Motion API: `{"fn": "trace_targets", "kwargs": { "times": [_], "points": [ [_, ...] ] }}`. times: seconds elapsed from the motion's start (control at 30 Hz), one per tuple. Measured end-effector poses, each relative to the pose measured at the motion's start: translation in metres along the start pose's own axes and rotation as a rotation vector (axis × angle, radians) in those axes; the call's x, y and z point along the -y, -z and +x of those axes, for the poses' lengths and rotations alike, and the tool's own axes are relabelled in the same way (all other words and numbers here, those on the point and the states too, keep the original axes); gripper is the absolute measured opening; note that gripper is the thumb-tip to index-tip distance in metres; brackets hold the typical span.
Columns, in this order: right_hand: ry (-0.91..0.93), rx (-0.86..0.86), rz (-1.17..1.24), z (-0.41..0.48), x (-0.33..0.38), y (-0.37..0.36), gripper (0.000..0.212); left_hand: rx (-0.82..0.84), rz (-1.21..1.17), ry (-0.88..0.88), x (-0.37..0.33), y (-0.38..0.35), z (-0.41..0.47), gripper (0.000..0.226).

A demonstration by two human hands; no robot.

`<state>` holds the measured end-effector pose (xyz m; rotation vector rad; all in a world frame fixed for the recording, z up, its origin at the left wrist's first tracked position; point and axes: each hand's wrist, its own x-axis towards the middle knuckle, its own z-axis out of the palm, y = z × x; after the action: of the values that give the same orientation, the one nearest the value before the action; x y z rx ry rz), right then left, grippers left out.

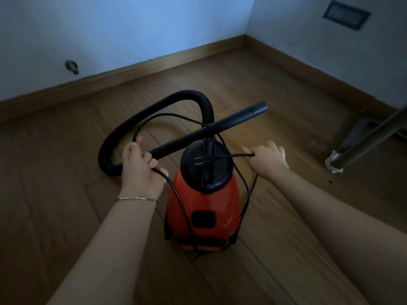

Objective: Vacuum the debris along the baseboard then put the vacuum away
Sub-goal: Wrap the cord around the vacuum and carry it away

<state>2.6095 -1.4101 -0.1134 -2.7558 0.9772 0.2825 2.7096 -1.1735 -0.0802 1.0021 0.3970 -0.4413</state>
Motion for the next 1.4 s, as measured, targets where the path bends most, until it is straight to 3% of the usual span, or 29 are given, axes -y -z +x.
{"fn": "trace_targets", "kwargs": {
  "times": [0.07, 0.2, 0.4, 0.73, 1.0, 1.13, 1.23, 1.4],
  "points": [
    [-0.030, 0.065, -0.060, -0.004, -0.010, -0.015, 0.048, 0.001, -0.022, 0.009, 0.001, 0.000, 0.000, 0.028],
    [0.105, 0.293, -0.016, -0.025, -0.019, -0.045, 0.030, 0.008, -0.049, 0.046, 0.001, -0.002, 0.001, 0.024],
    [0.270, 0.523, -0.213, -0.063, -0.028, -0.108, 0.028, -0.009, -0.100, 0.085, 0.010, -0.008, 0.000, 0.027],
    [0.290, 0.541, -0.286, -0.085, -0.048, -0.168, 0.077, -0.195, -0.194, 0.208, 0.030, -0.013, 0.000, 0.025],
    [0.405, 0.490, -0.257, -0.075, -0.056, -0.162, 0.031, -0.239, -0.216, 0.241, 0.032, -0.007, 0.003, 0.019],
    [0.541, 0.399, -0.234, -0.076, -0.047, -0.116, 0.032, -0.343, -0.256, 0.267, 0.026, -0.002, 0.004, 0.019],
    [0.626, 0.429, -0.267, -0.079, -0.036, -0.105, 0.031, -0.409, -0.209, 0.290, 0.023, 0.000, 0.005, 0.027],
    [0.486, 0.594, -0.414, -0.078, -0.041, -0.120, 0.024, -0.482, -0.075, 0.355, 0.028, 0.005, 0.005, 0.034]
  ]
}}
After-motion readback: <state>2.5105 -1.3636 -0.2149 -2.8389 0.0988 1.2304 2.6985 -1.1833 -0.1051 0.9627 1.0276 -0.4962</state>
